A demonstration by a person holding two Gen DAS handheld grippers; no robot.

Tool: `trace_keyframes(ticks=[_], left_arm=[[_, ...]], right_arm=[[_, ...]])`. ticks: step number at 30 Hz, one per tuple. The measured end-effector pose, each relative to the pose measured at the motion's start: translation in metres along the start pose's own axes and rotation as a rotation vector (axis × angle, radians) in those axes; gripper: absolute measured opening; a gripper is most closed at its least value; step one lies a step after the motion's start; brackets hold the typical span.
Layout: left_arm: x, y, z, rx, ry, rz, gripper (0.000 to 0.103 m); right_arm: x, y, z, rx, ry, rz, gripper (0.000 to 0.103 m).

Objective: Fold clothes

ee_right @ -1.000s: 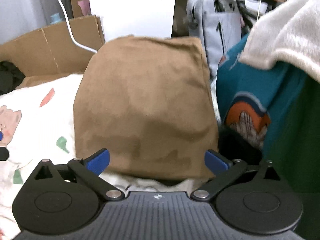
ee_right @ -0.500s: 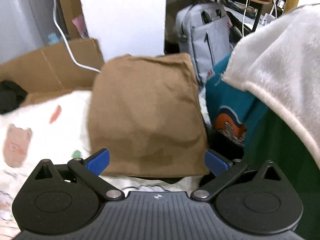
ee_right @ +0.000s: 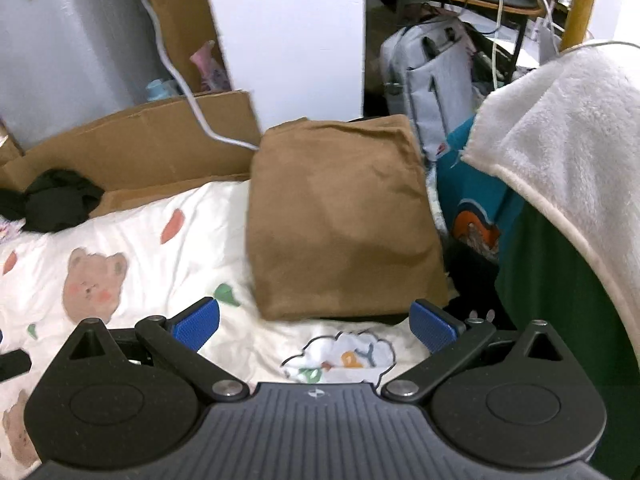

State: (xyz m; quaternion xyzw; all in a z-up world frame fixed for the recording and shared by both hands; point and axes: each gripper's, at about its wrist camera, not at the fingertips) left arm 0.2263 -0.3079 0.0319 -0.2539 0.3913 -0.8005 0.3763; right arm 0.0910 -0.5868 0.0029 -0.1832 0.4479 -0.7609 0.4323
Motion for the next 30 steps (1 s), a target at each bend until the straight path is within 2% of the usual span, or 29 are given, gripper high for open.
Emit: trace_keyframes(ticks=[4, 10, 16, 23, 27, 30], left_arm=[[0.001, -0.018, -0.002, 0.024, -0.011, 0.018, 0.103], [0.007, -0.047, -0.002, 0.07, -0.051, 0.0, 0.103], [0.004, -0.073, -0.006, 0.089, -0.095, -0.019, 0.103], [0.01, -0.09, -0.019, 0.112, -0.081, 0.049, 0.103], [0.015, -0.1, -0.022, 0.128, -0.079, 0.044, 0.103], [0.02, -0.114, -0.026, 0.182, -0.064, 0.046, 0.103]], right_arm=[[-0.01, -0.025, -0.004, 0.024, -0.006, 0.038, 0.103], [-0.017, -0.058, -0.01, 0.081, -0.011, 0.016, 0.103], [-0.018, -0.086, -0.015, 0.124, 0.012, 0.052, 0.103], [-0.021, -0.103, -0.031, 0.109, 0.012, 0.08, 0.103], [-0.026, -0.115, -0.041, 0.156, -0.025, 0.073, 0.103], [-0.03, -0.119, -0.052, 0.134, -0.052, 0.07, 0.103]])
Point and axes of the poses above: each gripper's, at about its wrist camera, not at the fingertips, and y roughly the way its jaws point, x to its right, z to its top, and after that the axes turned 4 degrees about y, right-handed
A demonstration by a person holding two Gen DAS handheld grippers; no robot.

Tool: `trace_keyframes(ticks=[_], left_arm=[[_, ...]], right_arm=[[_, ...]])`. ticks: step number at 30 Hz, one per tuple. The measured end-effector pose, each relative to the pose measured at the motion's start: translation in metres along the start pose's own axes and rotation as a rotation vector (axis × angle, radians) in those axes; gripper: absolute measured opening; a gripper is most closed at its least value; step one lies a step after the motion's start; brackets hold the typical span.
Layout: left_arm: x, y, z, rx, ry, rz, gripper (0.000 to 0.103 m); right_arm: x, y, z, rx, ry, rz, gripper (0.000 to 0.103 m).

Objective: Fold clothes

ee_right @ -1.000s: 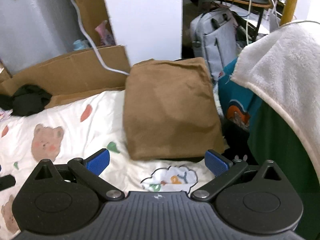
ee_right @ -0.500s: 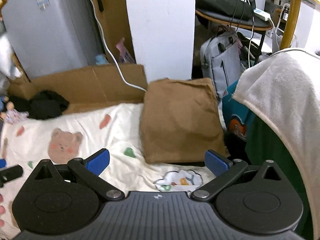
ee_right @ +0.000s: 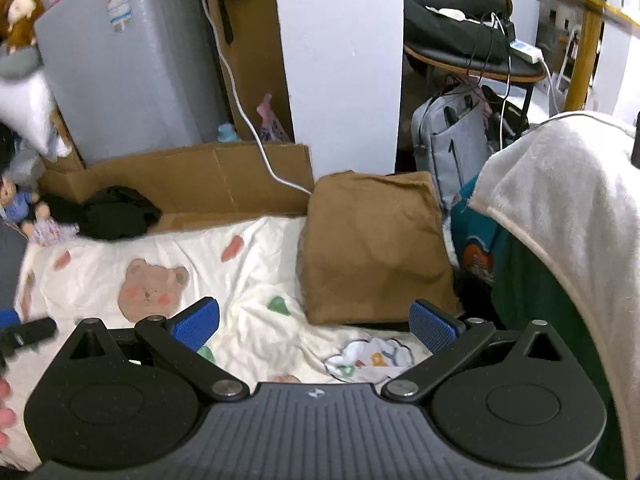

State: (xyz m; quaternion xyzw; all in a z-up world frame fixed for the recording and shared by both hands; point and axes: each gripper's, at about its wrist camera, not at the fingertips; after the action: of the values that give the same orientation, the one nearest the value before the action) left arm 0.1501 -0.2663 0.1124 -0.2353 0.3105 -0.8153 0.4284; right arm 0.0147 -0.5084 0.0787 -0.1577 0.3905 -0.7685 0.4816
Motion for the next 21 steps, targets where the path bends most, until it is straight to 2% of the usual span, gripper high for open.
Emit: trace_keyframes(ticks=[5, 12, 21], left_arm=[[0.007, -0.017, -0.005, 0.023, 0.001, -0.004, 0.103], [0.028, -0.039, -0.013, 0.086, 0.074, -0.011, 0.103], [0.038, -0.05, -0.032, 0.12, 0.037, 0.019, 0.103]], right_arm=[[-0.008, -0.016, -0.007, 0.047, -0.043, 0.0, 0.103], [-0.027, -0.04, -0.018, 0.127, -0.095, 0.008, 0.103], [-0.052, -0.065, -0.036, 0.223, -0.146, -0.013, 0.103]])
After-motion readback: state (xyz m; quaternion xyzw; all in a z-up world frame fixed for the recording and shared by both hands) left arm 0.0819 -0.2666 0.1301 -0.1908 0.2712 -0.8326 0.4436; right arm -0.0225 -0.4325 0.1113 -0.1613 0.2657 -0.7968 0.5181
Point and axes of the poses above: each gripper's, at about its wrist camera, not at the fingertips, and y roughly the way its jaws point, x to its right, z to its top, and after that the axes turned 4 degrees about y, right-handed
